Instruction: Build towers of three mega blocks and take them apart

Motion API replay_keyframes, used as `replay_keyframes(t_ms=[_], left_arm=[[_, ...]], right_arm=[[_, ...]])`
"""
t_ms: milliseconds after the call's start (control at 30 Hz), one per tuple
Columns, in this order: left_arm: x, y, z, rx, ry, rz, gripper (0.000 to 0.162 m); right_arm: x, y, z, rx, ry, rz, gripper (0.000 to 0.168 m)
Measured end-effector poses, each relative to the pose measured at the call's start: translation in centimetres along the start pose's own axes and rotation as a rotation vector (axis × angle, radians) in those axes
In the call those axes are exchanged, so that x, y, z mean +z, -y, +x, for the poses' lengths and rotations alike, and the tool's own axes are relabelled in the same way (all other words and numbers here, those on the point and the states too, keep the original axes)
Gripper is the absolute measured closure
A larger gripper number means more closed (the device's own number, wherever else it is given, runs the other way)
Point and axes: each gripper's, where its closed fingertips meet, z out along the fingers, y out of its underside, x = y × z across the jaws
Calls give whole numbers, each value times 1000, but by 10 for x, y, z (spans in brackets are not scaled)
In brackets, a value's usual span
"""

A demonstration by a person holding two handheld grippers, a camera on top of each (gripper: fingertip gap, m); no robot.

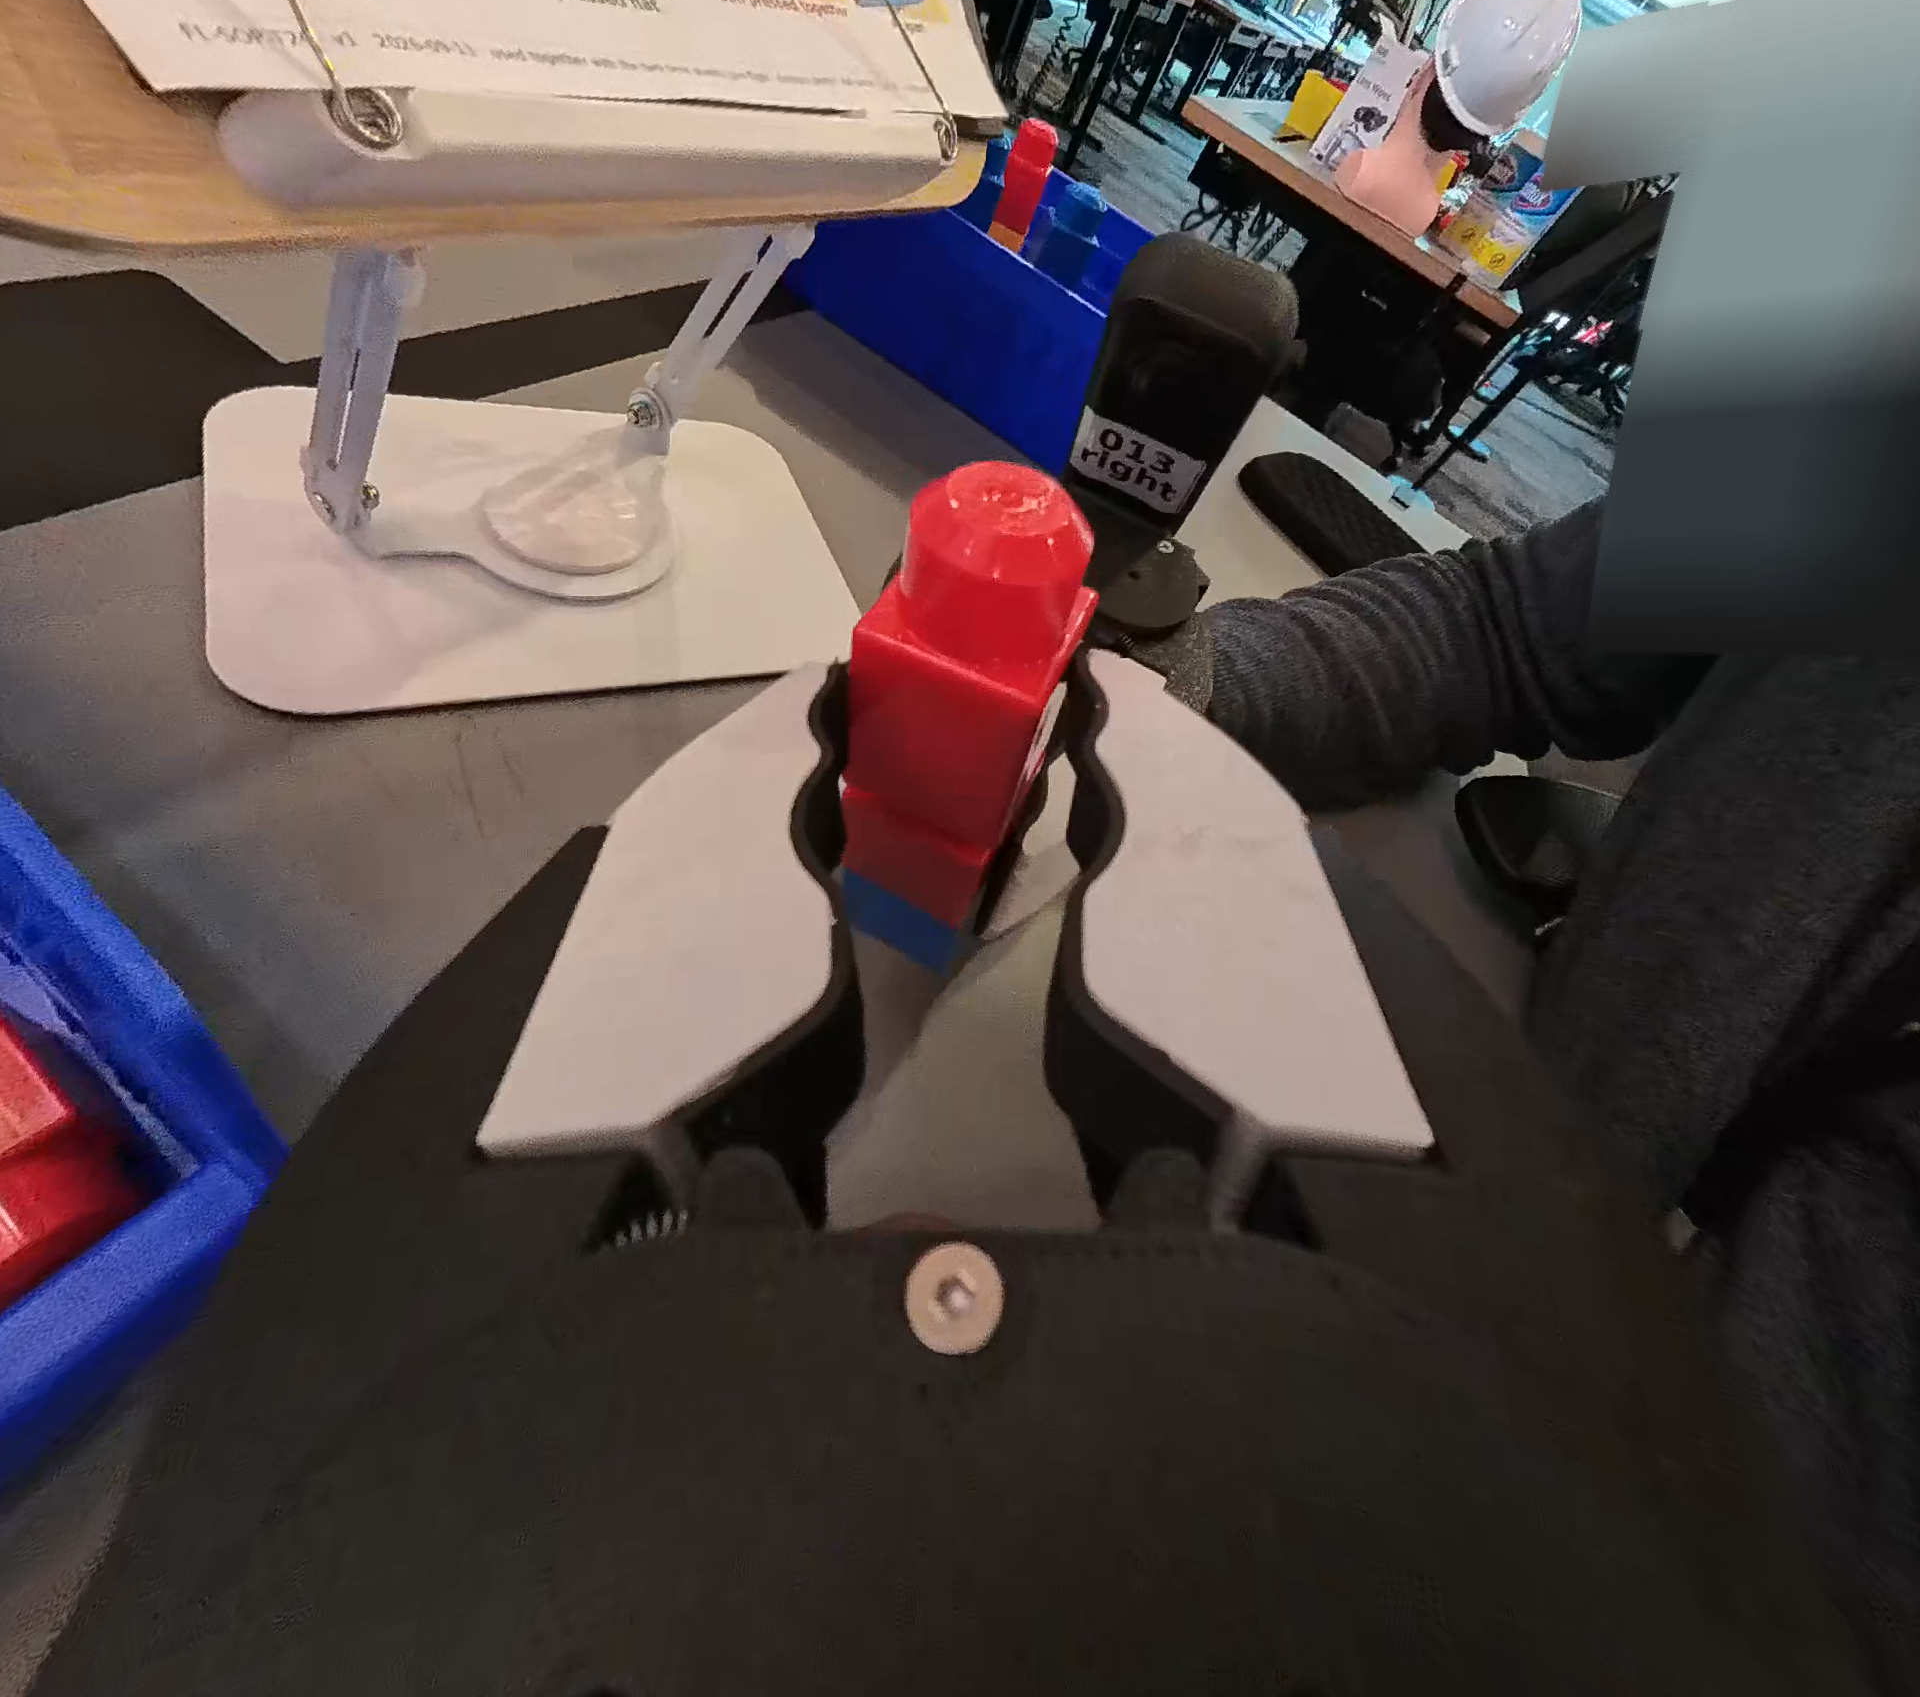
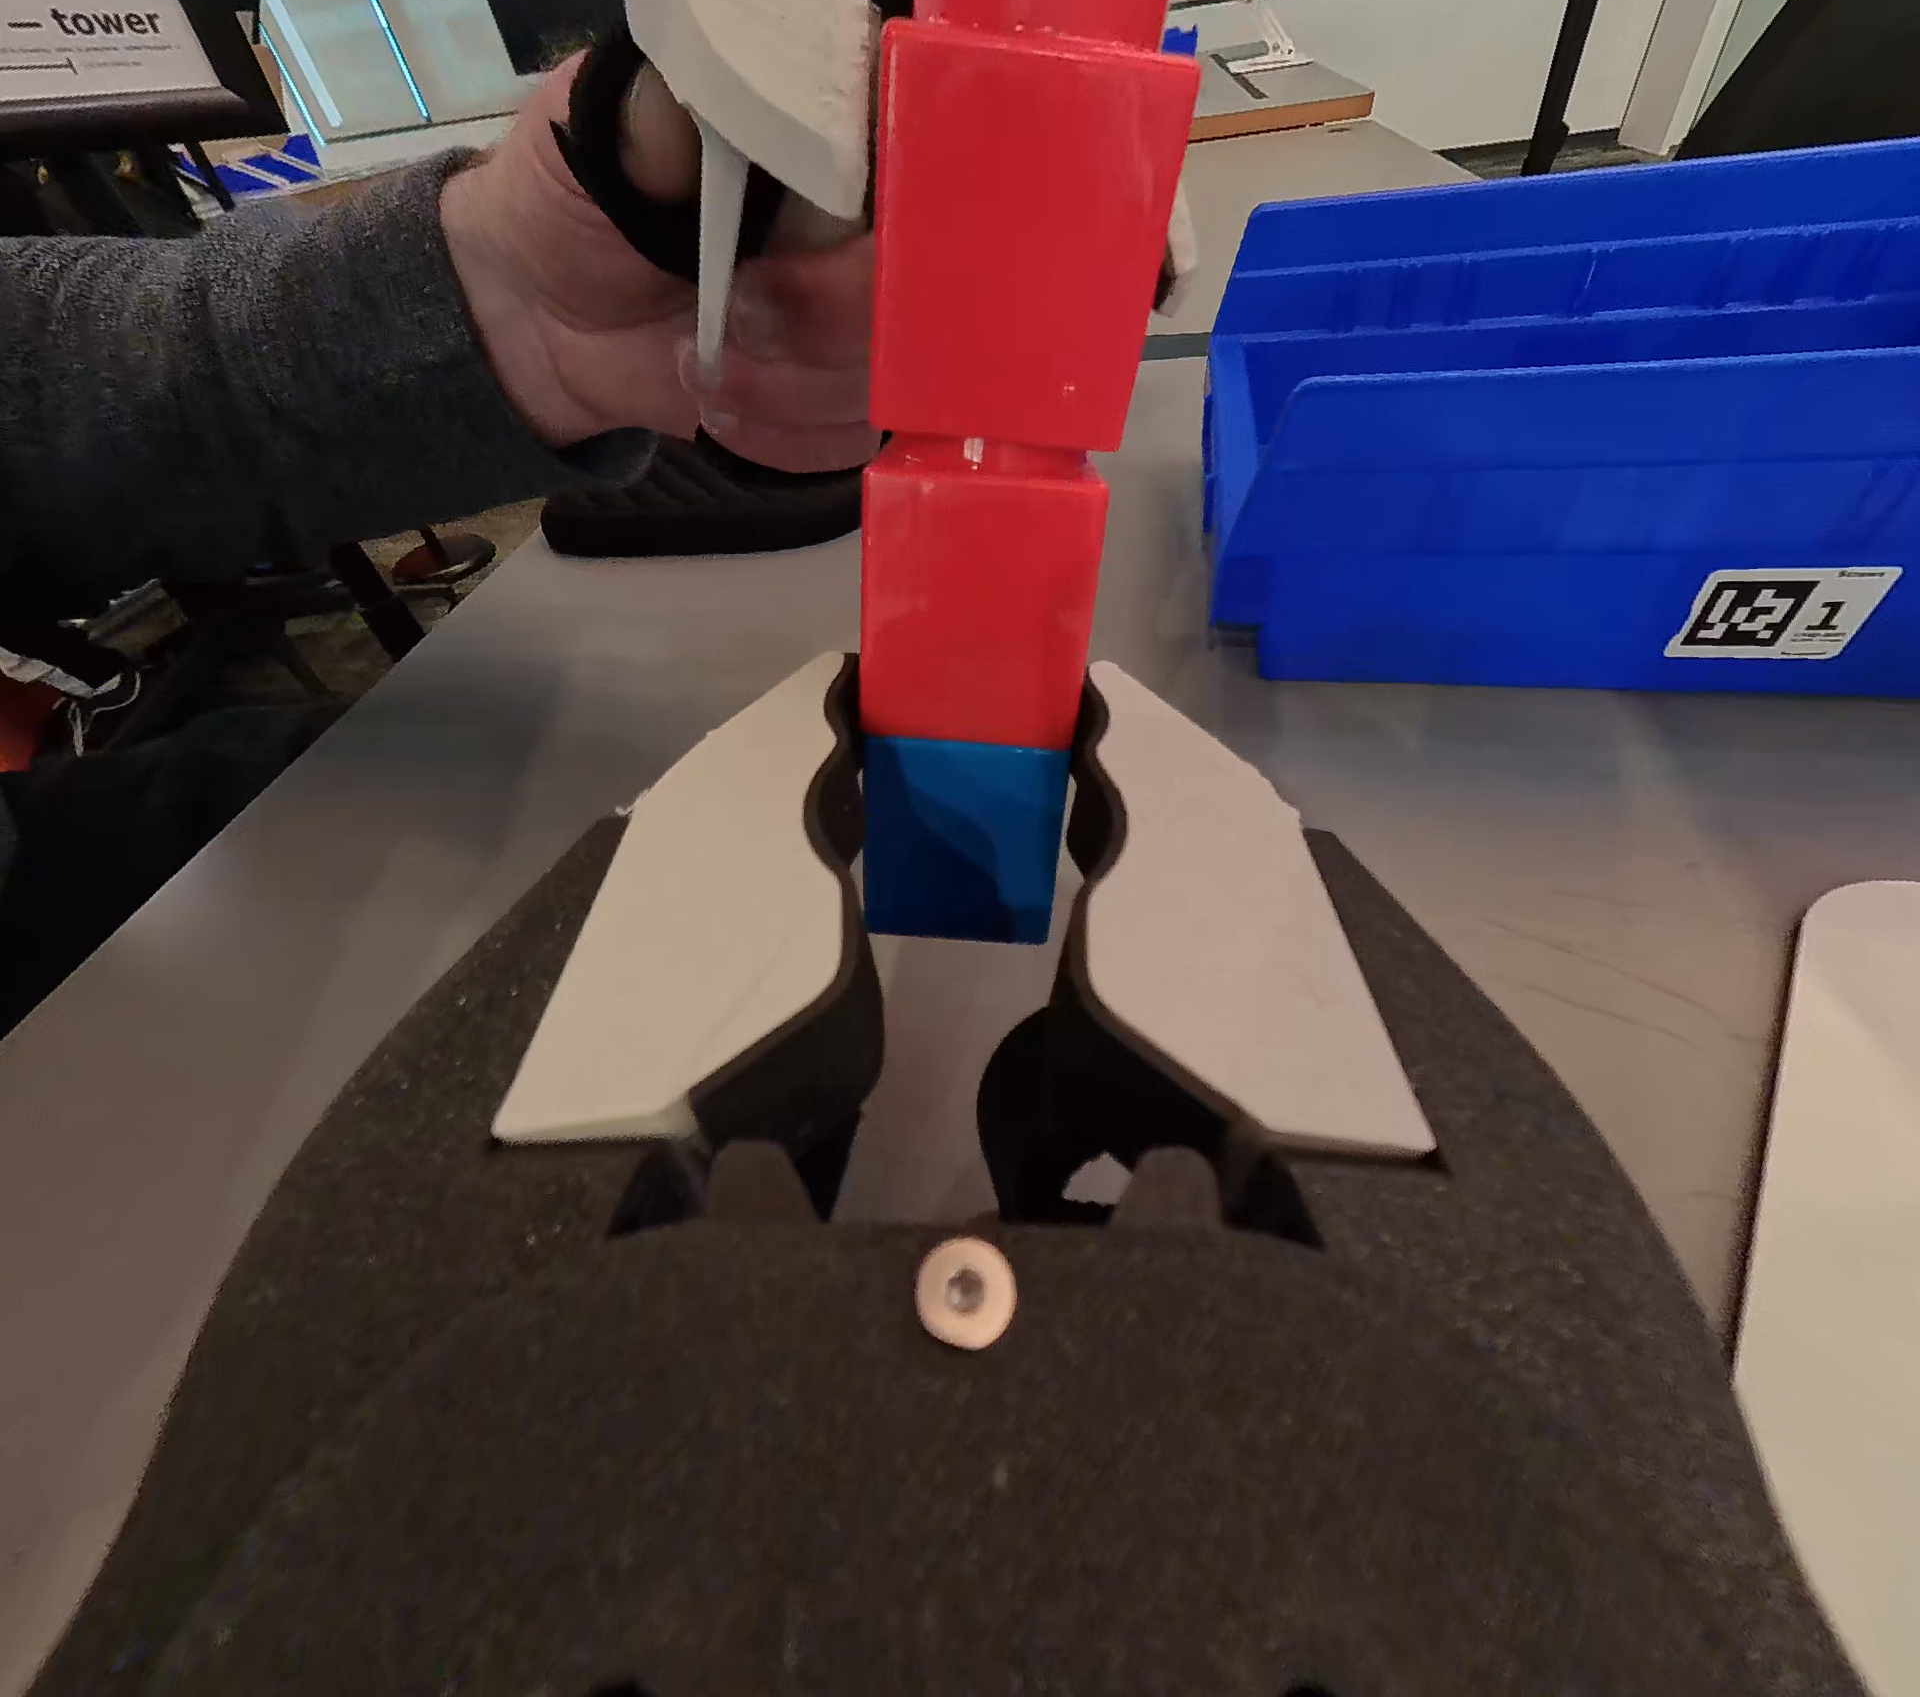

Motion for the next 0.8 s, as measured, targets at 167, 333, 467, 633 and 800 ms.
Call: replay_keyframes(t_ms=[167,333,467,633,800], left_arm=[[-3,-2,-2,-6,-19,50,123],[-2,-1,-4,-18,-32,120,123],[0,2,-4,-23,-39,177,123],[2,4,-4,-56,-59,264,124],[4,8,-5,-69,-64,357,124]], right_arm=[[0,0,0,6,7,-3,133],[-1,0,0,18,11,4,133],[-3,2,1,26,11,20,133],[-4,4,2,31,12,34,133],[-6,7,3,47,18,58,133]])
